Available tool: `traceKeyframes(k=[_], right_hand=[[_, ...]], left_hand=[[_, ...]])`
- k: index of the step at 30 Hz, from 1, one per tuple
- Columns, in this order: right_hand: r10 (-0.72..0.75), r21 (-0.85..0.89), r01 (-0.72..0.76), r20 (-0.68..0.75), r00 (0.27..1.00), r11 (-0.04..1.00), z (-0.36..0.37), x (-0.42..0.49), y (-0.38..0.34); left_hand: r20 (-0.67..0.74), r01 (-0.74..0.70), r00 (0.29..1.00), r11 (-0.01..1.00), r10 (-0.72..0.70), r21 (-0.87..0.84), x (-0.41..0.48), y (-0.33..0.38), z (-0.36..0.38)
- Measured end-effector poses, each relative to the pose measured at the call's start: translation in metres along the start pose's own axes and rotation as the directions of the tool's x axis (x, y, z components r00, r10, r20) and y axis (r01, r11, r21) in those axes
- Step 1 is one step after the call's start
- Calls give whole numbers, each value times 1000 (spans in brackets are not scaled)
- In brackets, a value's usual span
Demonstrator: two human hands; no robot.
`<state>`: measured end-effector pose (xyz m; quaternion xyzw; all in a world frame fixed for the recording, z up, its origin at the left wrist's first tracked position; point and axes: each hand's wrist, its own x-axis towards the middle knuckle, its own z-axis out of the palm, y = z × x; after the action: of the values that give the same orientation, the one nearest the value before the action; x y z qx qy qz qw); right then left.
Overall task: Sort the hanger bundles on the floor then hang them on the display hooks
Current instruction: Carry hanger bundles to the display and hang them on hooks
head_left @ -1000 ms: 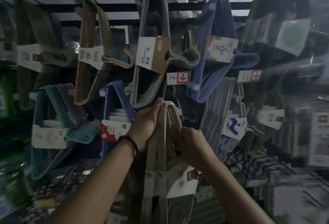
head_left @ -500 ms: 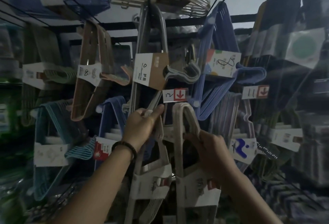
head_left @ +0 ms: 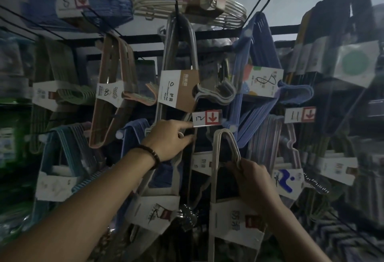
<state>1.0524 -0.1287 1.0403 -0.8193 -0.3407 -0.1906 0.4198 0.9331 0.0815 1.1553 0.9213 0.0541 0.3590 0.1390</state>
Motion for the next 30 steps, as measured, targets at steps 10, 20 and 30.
traceKeyframes(k=[10, 20, 30], right_hand=[[-9, -130, 10, 14, 1000, 991, 5, 12, -11], [-74, -232, 62, -44, 996, 971, 13, 46, -29], [-43, -285, 38, -10, 999, 958, 58, 94, -13]], left_hand=[[158, -189, 973, 971, 166, 144, 2, 4, -36], [189, -154, 974, 979, 128, 130, 4, 8, -40], [165, -128, 981, 977, 99, 172, 2, 18, -30]])
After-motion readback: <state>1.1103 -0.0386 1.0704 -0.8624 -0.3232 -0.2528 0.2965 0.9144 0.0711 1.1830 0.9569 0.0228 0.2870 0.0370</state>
